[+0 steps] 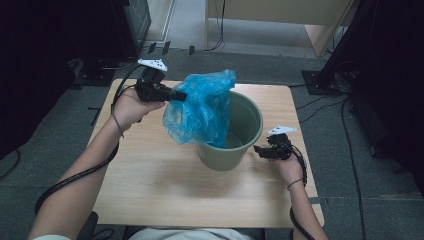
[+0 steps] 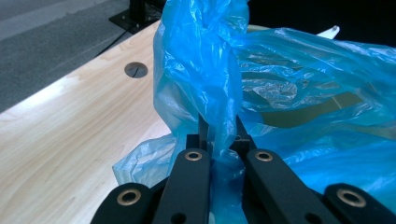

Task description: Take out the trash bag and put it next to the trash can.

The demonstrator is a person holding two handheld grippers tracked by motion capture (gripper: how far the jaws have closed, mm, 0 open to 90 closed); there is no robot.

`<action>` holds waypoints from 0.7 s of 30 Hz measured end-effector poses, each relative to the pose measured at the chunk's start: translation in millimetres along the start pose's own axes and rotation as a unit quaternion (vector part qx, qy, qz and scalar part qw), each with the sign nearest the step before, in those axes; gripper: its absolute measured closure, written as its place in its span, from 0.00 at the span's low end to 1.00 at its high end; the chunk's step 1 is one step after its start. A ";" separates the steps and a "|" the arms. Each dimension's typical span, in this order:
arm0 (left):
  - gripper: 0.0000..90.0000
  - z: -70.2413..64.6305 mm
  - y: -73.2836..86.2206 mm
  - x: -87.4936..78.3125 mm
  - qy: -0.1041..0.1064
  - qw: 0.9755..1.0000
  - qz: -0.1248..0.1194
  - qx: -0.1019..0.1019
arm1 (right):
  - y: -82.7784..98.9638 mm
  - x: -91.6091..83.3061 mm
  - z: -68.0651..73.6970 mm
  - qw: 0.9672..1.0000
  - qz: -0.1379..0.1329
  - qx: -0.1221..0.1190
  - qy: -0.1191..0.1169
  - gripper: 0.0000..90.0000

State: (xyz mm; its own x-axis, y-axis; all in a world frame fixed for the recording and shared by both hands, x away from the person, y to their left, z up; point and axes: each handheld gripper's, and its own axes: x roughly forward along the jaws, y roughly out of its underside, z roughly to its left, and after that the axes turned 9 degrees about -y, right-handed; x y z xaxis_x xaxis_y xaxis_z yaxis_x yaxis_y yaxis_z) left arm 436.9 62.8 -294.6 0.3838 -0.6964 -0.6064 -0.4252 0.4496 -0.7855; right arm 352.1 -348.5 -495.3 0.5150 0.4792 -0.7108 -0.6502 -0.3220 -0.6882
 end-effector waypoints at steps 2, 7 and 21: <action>1.00 1.5 -2.8 -4.8 -0.004 1.000 -0.002 0.001 | 0.0 0.4 0.4 1.000 0.000 0.000 -0.002 0.34; 1.00 4.3 -7.1 -15.0 -0.011 1.000 -0.001 0.005 | -0.2 0.7 0.8 1.000 0.001 0.001 -0.003 0.34; 1.00 15.5 -9.4 -44.8 -0.025 1.000 -0.004 0.002 | 2.5 -0.2 -2.0 1.000 0.005 0.007 -0.003 0.34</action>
State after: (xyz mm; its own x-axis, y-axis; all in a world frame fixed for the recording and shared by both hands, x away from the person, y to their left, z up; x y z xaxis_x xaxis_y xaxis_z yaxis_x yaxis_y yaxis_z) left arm 436.4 98.5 -262.1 0.4270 -0.6713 -0.6058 -0.4195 0.4464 -0.7904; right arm 351.4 -351.0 -497.1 0.5057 0.4810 -0.7162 -0.6622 -0.3157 -0.6795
